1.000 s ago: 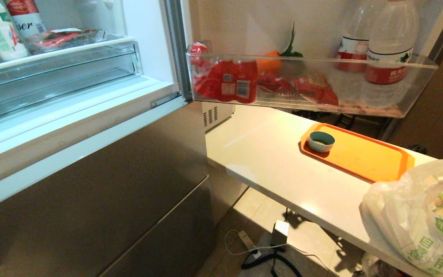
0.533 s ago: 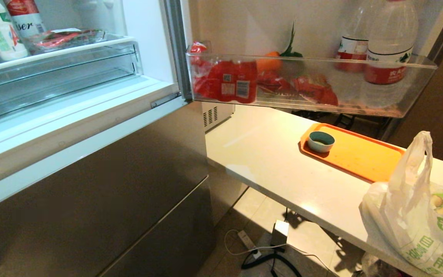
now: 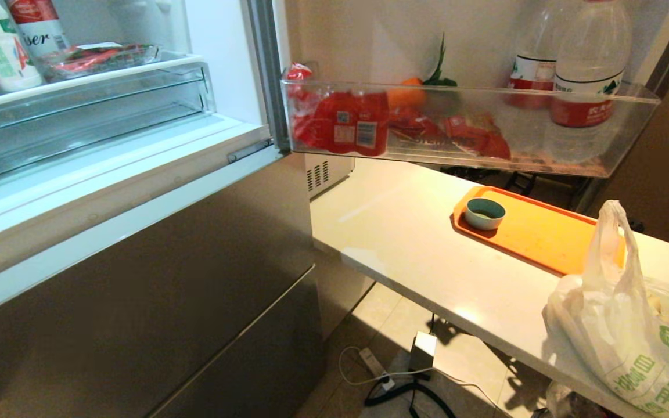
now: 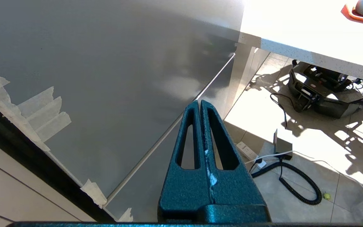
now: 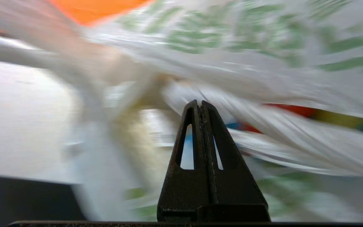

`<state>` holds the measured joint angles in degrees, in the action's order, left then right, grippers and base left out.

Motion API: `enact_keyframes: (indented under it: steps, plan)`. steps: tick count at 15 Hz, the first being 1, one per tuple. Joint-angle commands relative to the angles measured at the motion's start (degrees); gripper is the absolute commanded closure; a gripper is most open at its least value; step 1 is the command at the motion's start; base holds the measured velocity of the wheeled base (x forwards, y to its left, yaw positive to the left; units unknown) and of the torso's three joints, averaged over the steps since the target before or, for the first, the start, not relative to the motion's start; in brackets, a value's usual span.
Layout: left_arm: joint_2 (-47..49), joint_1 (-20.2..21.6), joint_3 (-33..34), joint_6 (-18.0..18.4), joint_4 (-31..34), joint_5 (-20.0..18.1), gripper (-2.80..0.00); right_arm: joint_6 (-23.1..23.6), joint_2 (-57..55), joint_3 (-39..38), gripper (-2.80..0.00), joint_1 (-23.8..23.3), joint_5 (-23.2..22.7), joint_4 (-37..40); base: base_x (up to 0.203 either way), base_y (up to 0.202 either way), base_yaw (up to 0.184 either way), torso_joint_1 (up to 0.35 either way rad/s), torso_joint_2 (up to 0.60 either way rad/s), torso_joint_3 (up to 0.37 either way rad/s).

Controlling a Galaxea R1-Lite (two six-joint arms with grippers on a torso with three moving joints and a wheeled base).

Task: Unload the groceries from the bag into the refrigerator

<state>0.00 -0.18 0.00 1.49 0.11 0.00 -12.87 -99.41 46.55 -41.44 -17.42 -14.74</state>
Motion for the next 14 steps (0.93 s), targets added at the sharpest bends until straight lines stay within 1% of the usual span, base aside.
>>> enact_keyframes:
  steps: [1, 3, 4, 5, 6, 7, 10, 11, 14]
  plan:
    - [0.0, 0.01, 0.0, 0.01, -0.02, 0.0, 0.0, -6.36, -0.31, -0.08, 0.0, 1.67, -1.28, -0.19, 0.0, 0.0, 0.0, 0.0, 0.0, 0.0]
    - [0.0, 0.01, 0.0, 0.01, -0.01, 0.0, 0.0, -14.09, -1.36, -0.07, 0.0, 2.36, -2.12, -0.35, 0.0, 0.0, 0.0, 0.0, 0.0, 0.0]
    - [0.0, 0.01, 0.0, 0.01, -0.02, 0.0, 0.0, -16.8, -2.1, -0.11, 0.0, 2.54, -2.78, -0.37, 0.0, 0.0, 0.0, 0.0, 0.0, 0.0]
    - [0.0, 0.01, 0.0, 0.01, -0.02, 0.0, 0.0, -19.52, -2.66, -0.07, 0.0, 2.93, -4.69, -0.38, 0.0, 0.0, 0.0, 0.0, 0.0, 0.0]
    - [0.0, 0.01, 0.0, 0.01, -0.02, 0.0, 0.0, -21.07, -3.51, -0.06, 0.0, 2.95, -6.37, -0.38, 0.0, 0.0, 0.0, 0.0, 0.0, 0.0]
    - [0.0, 0.01, 0.0, 0.01, 0.0, 0.0, 0.0, -21.95, -4.28, -0.02, 0.0, 2.95, -7.89, -0.38, 0.0, 0.0, 0.0, 0.0, 0.0, 0.0]
    - [0.0, 0.01, 0.0, 0.01, -0.02, 0.0, 0.0, -24.6, -6.41, 0.2, 0.0, 2.95, -14.32, -0.39, 0.0, 0.0, 0.0, 0.0, 0.0, 0.0]
    - [0.0, 0.01, 0.0, 0.01, -0.02, 0.0, 0.0, -25.48, -7.04, 0.38, 0.0, 2.95, -14.72, -0.5, 0.0, 0.0, 0.0, 0.0, 0.0, 0.0]
    - [0.0, 0.01, 0.0, 0.01, 0.04, 0.0, 0.0, -25.85, -10.22, 0.84, 0.0, 2.77, -14.68, -3.26, 0.0, 0.0, 0.0, 0.0, 0.0, 0.0]
